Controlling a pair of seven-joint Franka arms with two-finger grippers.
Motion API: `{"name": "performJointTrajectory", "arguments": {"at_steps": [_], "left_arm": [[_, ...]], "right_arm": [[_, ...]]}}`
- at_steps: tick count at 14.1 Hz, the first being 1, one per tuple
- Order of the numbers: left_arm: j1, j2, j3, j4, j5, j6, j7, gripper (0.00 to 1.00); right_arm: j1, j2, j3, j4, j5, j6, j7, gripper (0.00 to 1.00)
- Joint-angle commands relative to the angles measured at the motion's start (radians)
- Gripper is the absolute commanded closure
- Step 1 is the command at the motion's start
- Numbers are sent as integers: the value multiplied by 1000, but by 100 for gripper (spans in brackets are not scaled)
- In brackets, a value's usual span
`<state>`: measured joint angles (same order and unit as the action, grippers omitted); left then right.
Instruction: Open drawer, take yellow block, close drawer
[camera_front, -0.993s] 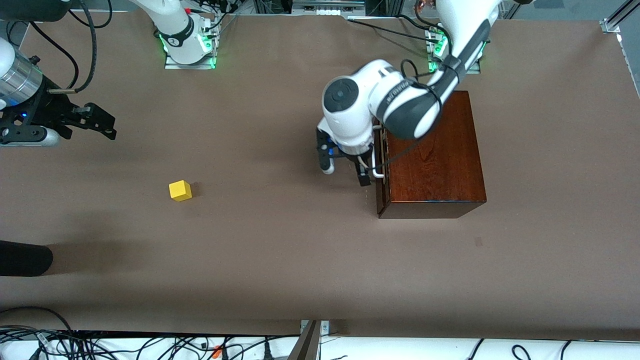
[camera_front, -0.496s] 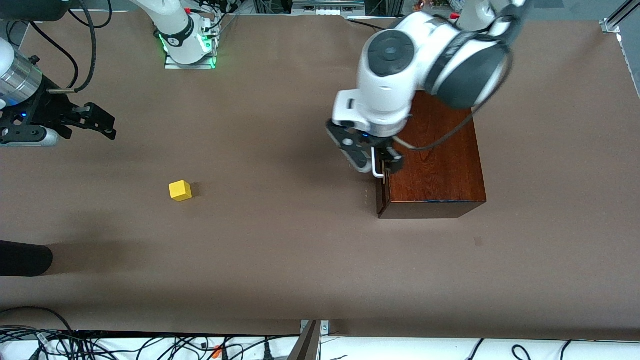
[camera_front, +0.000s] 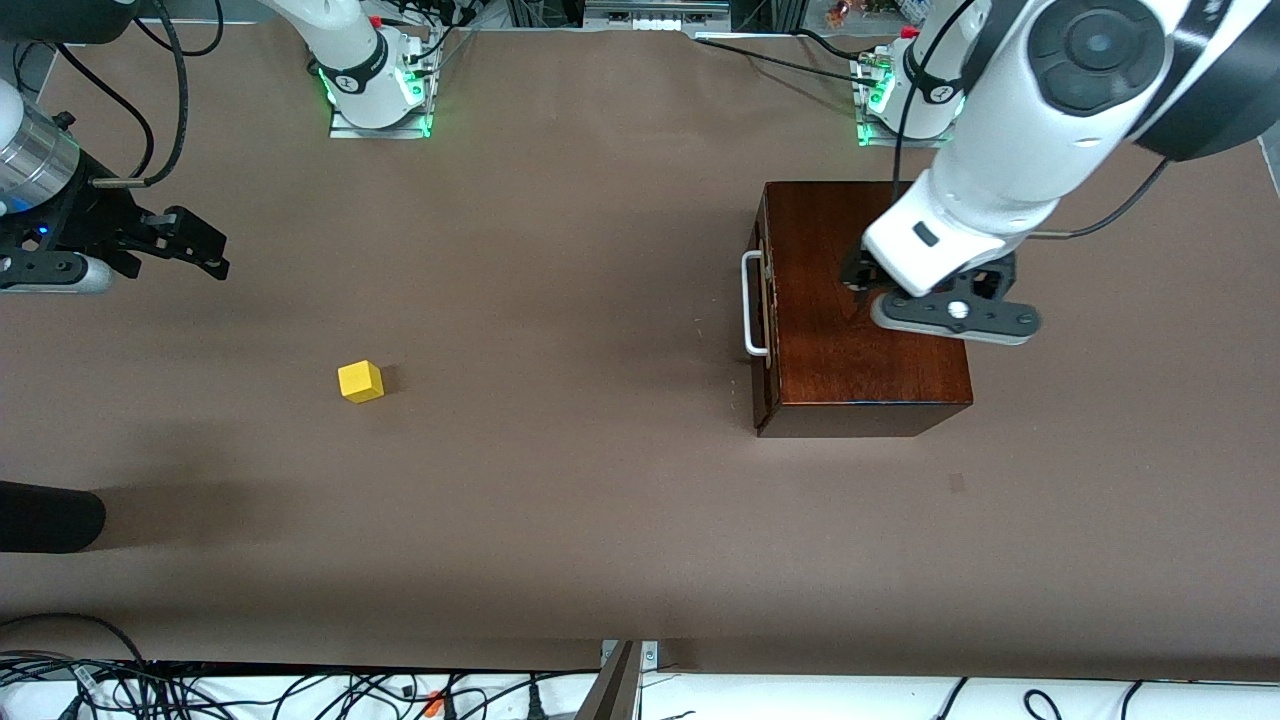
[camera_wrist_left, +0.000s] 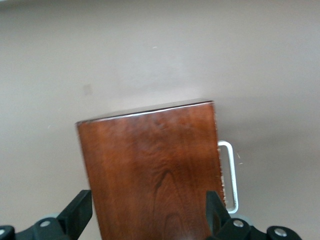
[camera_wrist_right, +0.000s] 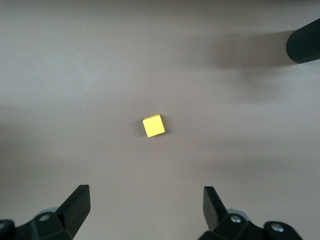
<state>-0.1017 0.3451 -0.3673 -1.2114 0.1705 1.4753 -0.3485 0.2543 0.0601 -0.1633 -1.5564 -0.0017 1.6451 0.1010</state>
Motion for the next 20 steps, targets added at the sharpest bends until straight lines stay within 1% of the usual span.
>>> {"name": "performJointTrajectory", "arguments": {"at_steps": [1,2,6,7,8,9,11,12,14,15,16,18,19,20], "left_arm": [[97,-57,-12,-33,-81,-27,-37,0],[140,-67,-13,-37,-100,-47,-24,0],[190,-95,-9,-33,-103,-96,-14,0],[223,-98,-18,-37,-104,-95,26,0],[231,-112,-18,-42,-106,-92,84,0],[237,-126,-18,-68,-105,-84,123,0],[278,-182,-19,-156,-106,-5,181,0],[283,-208,-19,-193,-106,17,197,0],[306,-216,-16,-204,-115,28,238,0],[295,-221,5,-208,-130,26,271,0],[269,-224,43,-209,-134,25,289,0],[156,-274,184,-270,-146,31,327,0],[111,-306,244,-308,-167,54,341,0],[79,-331,284,-344,-177,74,347,0]], "right_arm": [[-1,9,-5,27,17,-21,-17,0],[-1,9,-5,27,17,-21,-17,0],[-1,9,-5,27,23,-21,-15,0],[-1,9,-5,27,32,-19,-15,0],[-1,9,-5,27,32,-19,-15,0],[-1,9,-5,27,32,-19,-15,0],[-1,9,-4,27,40,-21,-15,0],[-1,9,-4,27,40,-21,-15,0],[-1,9,-5,27,40,-21,-15,0],[-1,9,-5,27,40,-21,-15,0],[-1,9,-5,27,40,-21,-15,0],[-1,9,-5,27,40,-21,-15,0],[-1,9,-5,27,40,-21,-14,0],[-1,9,-5,27,40,-21,-14,0]]}}
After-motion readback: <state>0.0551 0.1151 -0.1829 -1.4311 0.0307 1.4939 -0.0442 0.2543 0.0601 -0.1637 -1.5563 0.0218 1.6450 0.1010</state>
